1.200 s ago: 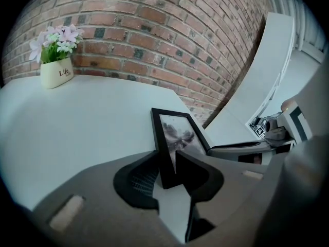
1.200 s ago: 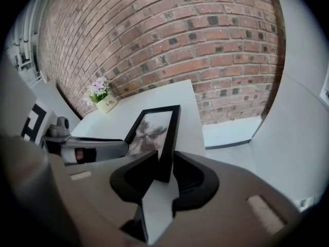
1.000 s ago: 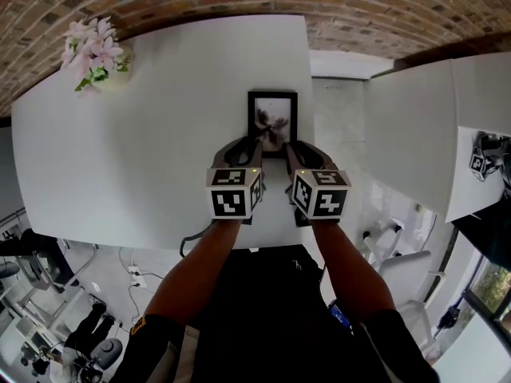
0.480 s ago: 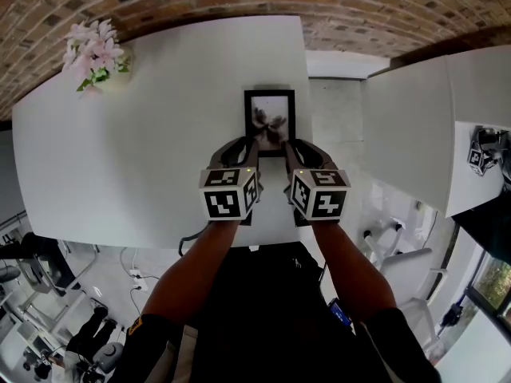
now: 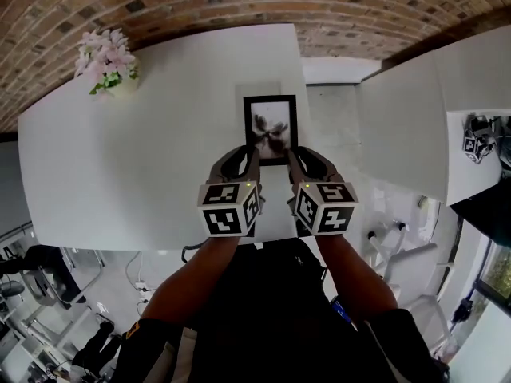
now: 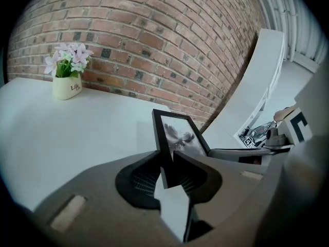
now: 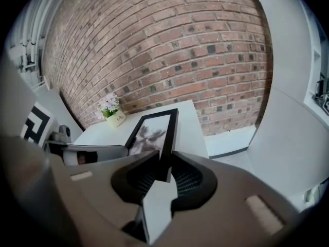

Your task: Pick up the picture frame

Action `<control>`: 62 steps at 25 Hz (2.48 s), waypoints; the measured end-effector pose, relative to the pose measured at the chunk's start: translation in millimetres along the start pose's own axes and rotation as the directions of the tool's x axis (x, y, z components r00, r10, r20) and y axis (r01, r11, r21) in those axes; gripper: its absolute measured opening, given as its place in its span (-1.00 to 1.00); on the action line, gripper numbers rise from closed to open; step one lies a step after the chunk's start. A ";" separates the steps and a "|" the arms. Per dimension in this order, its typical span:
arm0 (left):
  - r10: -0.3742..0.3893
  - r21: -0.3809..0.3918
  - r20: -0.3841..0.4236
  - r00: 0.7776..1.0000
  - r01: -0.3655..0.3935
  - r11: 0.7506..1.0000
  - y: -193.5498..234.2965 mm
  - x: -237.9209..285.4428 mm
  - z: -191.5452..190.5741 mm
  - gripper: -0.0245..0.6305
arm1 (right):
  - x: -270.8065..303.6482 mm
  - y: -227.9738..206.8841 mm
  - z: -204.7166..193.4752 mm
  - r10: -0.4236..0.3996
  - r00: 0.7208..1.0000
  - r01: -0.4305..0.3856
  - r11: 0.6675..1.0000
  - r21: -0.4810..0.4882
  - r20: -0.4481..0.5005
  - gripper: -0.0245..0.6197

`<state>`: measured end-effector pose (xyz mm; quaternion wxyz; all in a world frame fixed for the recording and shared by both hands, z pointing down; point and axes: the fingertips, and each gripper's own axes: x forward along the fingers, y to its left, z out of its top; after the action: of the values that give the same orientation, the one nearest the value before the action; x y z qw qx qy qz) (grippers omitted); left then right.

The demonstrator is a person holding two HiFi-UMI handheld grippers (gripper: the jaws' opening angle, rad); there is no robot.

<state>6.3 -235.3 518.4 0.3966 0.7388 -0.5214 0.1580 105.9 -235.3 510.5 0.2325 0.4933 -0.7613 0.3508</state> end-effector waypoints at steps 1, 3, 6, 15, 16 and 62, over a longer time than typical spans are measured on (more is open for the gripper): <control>-0.006 -0.001 0.006 1.000 0.006 1.000 -0.2 -5.9 1.2 -0.70 | -5.3 4.8 1.1 0.000 1.000 0.000 1.000 -0.002 0.012 -0.69; -0.017 0.003 0.020 1.000 0.017 1.000 -1.0 -17.8 3.9 -0.70 | -15.7 14.5 3.8 -0.005 0.999 0.005 1.000 -0.008 0.038 -0.69; -0.033 0.011 0.043 0.999 0.033 0.999 0.2 -37.2 7.4 -0.70 | -29.4 30.9 7.1 -0.016 0.997 0.018 1.000 -0.017 0.078 -0.69; -0.081 0.051 0.082 0.993 0.077 0.996 9.2 -91.9 10.4 -0.70 | -62.8 79.2 1.3 -0.060 0.987 0.065 0.998 -0.026 0.152 -0.70; -0.086 0.053 0.083 0.993 0.082 0.995 9.7 -96.5 9.2 -0.70 | -66.0 83.0 -0.7 -0.065 0.985 0.070 0.997 -0.026 0.157 -0.70; -0.012 0.074 0.303 0.953 -0.011 0.997 -133.8 -282.1 -134.0 -0.71 | -288.1 91.8 -136.8 0.079 0.953 -0.057 0.995 -0.083 0.291 -0.70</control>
<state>35.7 66.3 364.7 0.2841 0.7689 -0.5695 0.0619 139.8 63.0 369.2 0.1225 0.5045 -0.8164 0.2529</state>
